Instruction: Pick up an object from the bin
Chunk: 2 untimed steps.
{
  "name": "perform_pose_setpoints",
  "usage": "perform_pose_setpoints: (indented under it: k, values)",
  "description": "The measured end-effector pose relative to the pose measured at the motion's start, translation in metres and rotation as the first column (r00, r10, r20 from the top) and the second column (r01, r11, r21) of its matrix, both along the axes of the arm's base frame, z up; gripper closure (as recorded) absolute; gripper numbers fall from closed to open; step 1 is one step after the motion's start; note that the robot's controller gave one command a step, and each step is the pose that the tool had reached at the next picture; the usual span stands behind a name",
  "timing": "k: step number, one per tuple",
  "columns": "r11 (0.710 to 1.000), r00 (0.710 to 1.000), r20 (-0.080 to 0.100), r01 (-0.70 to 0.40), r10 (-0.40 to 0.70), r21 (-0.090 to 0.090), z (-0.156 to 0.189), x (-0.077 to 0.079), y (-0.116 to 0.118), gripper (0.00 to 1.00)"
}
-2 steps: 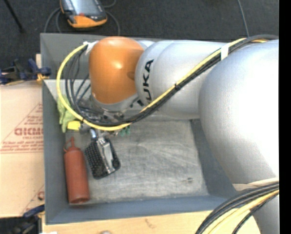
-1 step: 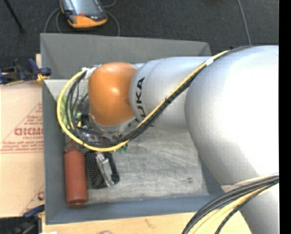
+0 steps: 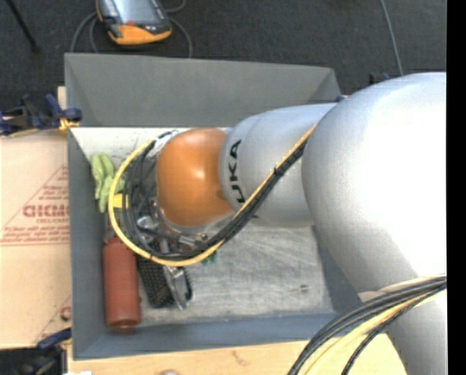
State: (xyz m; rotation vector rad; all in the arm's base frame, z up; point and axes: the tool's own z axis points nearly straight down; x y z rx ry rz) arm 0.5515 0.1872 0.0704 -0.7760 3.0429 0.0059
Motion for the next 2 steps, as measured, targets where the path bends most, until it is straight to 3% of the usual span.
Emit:
perform_pose_setpoints:
  k: [1, 2]
  values:
    - [0.998, 0.998, 0.007, -0.064, 0.064, -0.018, 0.0020, 0.0012, 0.0162, 0.00]
    - [1.000, 1.000, -0.016, 0.002, -0.003, -0.029, 0.0010, 0.0091, 0.0224, 0.00]
